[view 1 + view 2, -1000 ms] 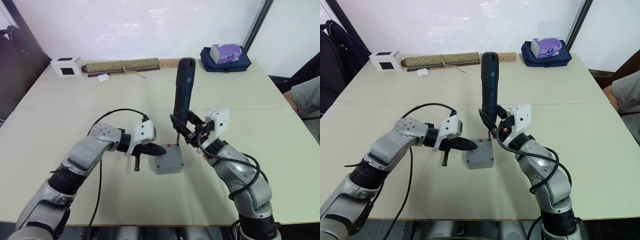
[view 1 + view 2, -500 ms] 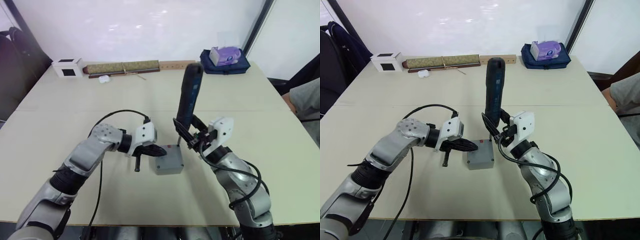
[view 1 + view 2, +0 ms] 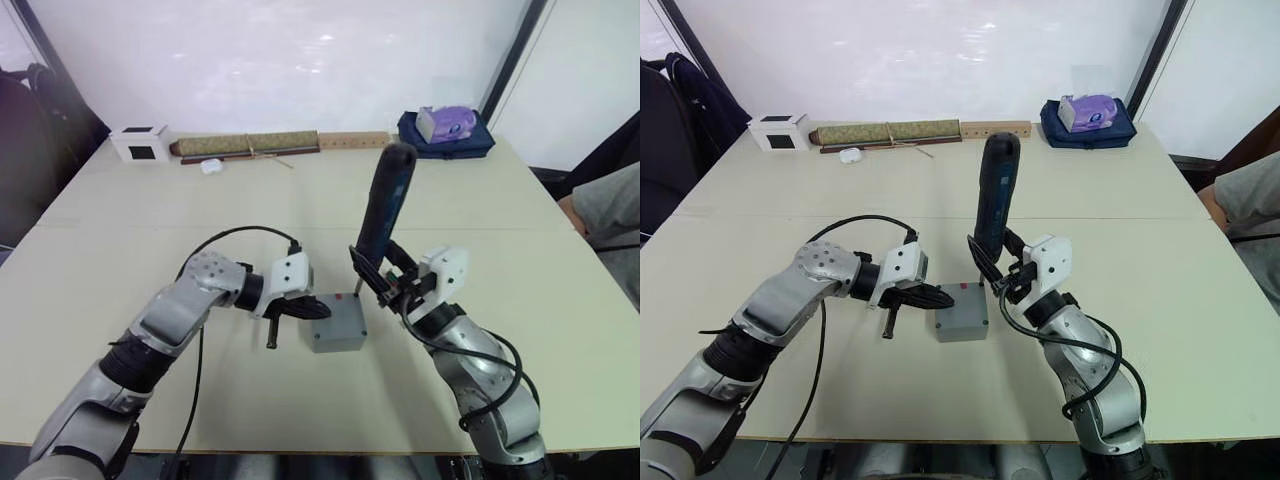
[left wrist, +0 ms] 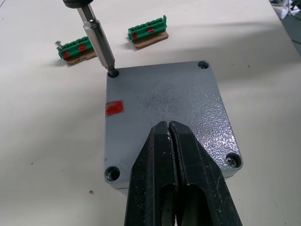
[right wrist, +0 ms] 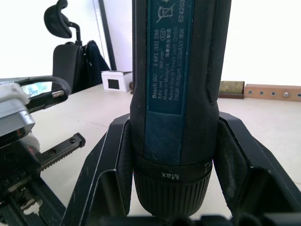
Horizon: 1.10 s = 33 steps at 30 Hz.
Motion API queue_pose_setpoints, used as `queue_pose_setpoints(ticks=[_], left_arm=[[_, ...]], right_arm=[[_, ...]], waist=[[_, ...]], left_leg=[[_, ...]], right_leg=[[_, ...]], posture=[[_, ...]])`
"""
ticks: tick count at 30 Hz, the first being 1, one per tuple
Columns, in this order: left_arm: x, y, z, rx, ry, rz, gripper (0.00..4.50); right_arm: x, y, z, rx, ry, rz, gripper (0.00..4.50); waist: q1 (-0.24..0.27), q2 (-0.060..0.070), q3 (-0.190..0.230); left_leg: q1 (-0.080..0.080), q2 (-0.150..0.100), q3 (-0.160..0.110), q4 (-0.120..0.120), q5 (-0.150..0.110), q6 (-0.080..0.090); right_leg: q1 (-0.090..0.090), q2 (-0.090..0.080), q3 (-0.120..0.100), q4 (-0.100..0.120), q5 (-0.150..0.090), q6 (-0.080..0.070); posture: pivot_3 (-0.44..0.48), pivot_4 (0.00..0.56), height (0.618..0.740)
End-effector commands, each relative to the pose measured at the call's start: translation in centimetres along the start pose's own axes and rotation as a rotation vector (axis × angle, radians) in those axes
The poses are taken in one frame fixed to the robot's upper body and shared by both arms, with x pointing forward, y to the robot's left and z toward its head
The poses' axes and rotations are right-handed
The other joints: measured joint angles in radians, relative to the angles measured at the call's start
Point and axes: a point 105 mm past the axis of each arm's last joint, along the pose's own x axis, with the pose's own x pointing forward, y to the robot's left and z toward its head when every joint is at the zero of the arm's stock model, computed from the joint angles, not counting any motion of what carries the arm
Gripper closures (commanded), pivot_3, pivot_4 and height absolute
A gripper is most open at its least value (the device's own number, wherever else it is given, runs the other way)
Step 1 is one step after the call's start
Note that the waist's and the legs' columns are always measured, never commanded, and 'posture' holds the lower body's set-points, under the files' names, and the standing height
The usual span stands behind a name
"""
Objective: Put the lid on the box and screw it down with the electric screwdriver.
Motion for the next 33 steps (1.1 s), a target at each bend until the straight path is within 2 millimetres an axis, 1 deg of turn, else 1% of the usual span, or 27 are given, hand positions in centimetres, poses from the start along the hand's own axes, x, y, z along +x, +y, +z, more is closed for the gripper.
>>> queue_pose_setpoints(ticks=[1,5,7,11,15,19,33], left_arm=[[0.6,-0.6,-1.8,-0.035,0.063,-0.031,4.5],[0.5,-0.4,-1.9,-0.026,0.069,-0.03,4.5],[0.4,-0.3,-1.8,-0.024,0.071,-0.03,4.5],[0.5,-0.1,-1.8,-0.019,0.068,-0.028,4.5],[0.7,-0.2,-1.8,-0.02,0.065,-0.033,4.5],[0.7,-0.2,-1.8,-0.02,0.064,-0.029,4.5],[1.0,-0.4,-1.7,-0.022,0.058,-0.032,4.5]], right_arm=[[-1.3,-0.3,-4.4,0.04,0.176,-0.022,2.71],[-1.5,0.5,-5.3,0.072,0.209,0.011,2.71],[-1.5,0.5,-5.6,0.093,0.22,0.004,2.71],[-0.9,1.2,-6.3,0.107,0.258,0.059,2.71],[-0.8,0.9,-6.7,0.138,0.276,0.043,2.71],[-0.7,0.8,-6.7,0.149,0.276,0.037,2.71],[-0.9,0.5,-6.7,0.15,0.274,0.033,2.71]], waist=[[0.0,0.0,0.0],[0.0,-0.001,-0.001],[0.0,-0.001,-0.002],[-0.001,-0.003,-0.005],[-0.002,-0.004,-0.007],[-0.002,-0.006,-0.008],[-0.001,-0.005,-0.009]], left_leg=[[0.001,0.0,0.0,0.0,0.0,0.0],[0.001,0.001,0.0,0.0,0.0,0.0],[0.001,0.001,0.0,0.0,0.0,0.0],[0.002,0.001,0.0,-0.001,0.0,0.0],[0.005,0.002,0.0,-0.002,0.0,0.0],[0.018,0.002,0.001,-0.011,0.0,0.0],[0.019,0.003,-0.002,-0.016,0.0,0.0]], right_leg=[[0.0,0.0,0.0,0.0,0.0,0.0],[0.001,0.0,0.0,0.0,0.0,0.0],[0.001,0.0,0.0,0.0,0.0,0.0],[0.001,0.0,0.0,0.0,-0.001,-0.001],[0.003,0.0,0.0,0.0,-0.003,-0.005],[0.013,-0.001,0.0,-0.005,-0.007,-0.007],[0.015,-0.003,0.0,-0.009,-0.008,-0.01]], posture=[[0.0,0.15,0.74],[0.0,0.15,0.74],[0.0,0.15,0.74],[0.0,0.15,0.74],[0.0,0.15,0.74],[0.0,0.15,0.74],[0.0,0.15,0.74]])
